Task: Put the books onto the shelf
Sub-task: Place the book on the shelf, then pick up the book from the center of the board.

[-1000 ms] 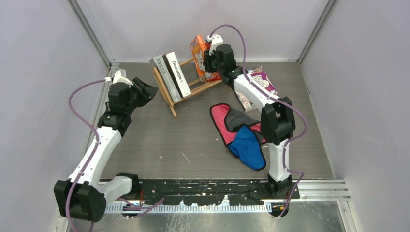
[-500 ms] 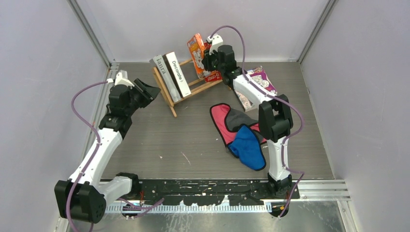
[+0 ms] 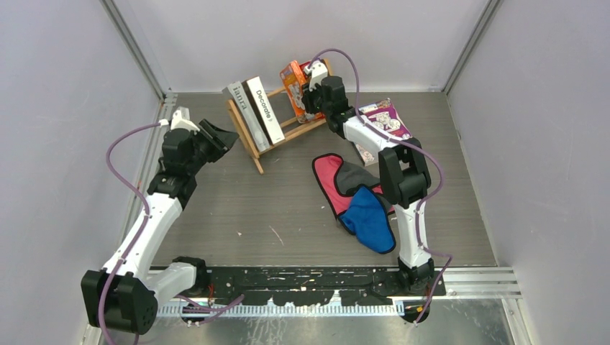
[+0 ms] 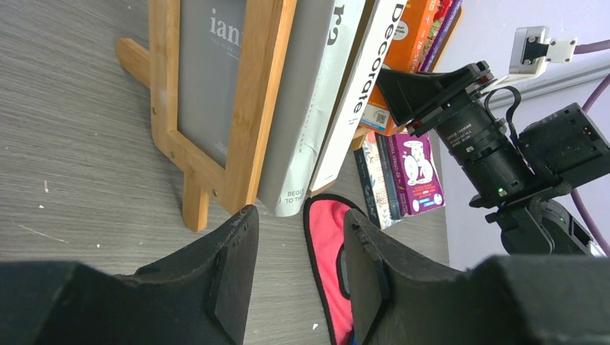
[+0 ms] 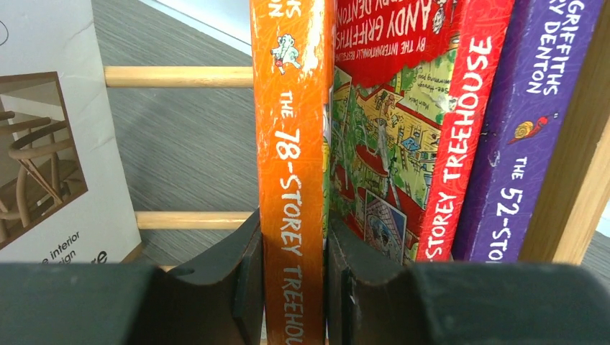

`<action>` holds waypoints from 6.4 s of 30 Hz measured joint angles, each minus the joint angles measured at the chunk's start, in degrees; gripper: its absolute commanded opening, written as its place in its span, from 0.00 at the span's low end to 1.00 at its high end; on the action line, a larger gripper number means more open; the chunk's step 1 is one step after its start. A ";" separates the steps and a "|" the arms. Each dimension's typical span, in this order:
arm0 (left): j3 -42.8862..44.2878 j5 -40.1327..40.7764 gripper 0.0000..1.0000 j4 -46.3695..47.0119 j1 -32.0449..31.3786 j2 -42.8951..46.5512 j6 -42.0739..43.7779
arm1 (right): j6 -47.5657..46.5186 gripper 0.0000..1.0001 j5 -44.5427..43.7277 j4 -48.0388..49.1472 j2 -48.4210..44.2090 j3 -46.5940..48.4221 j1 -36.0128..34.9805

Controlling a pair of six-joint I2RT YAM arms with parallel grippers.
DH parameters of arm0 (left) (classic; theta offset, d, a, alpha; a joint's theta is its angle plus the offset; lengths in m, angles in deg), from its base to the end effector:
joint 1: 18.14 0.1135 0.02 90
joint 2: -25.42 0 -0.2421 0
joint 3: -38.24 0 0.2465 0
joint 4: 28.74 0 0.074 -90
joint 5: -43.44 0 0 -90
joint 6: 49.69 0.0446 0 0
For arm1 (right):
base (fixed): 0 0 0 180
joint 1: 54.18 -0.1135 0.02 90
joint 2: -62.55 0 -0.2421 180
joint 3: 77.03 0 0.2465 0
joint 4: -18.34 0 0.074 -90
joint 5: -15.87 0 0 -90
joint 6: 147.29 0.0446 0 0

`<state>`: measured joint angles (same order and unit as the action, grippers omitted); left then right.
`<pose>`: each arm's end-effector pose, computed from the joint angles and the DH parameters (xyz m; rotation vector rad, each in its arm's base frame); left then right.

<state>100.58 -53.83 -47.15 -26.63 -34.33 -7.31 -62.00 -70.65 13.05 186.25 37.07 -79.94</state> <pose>0.2544 -0.0437 0.3015 -0.5558 1.8392 -0.7900 0.4599 0.2249 0.2434 -0.5253 1.7651 0.3136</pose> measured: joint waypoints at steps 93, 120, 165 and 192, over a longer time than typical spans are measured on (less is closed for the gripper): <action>2.47 0.50 0.58 -8.81 -12.90 6.84 3.19 | 28.74 0.83 -38.27 -7.80 -43.98 -42.38 13.31; 4.94 3.85 0.58 -9.01 -21.81 1.46 6.03 | 41.99 0.84 -24.37 -2.78 -27.34 -41.62 29.77; 2.99 6.21 0.57 -7.93 -21.88 4.90 4.09 | 40.87 0.55 -12.63 -0.74 -22.95 -37.99 29.94; 1.09 6.21 0.57 -7.04 -21.88 4.90 3.06 | 44.72 0.56 -5.31 2.01 -22.95 -39.63 27.23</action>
<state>101.67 -47.62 -54.18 -48.51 -29.43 -4.25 -17.28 -75.96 15.06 163.30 -2.56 -52.71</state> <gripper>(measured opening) 0.574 0.563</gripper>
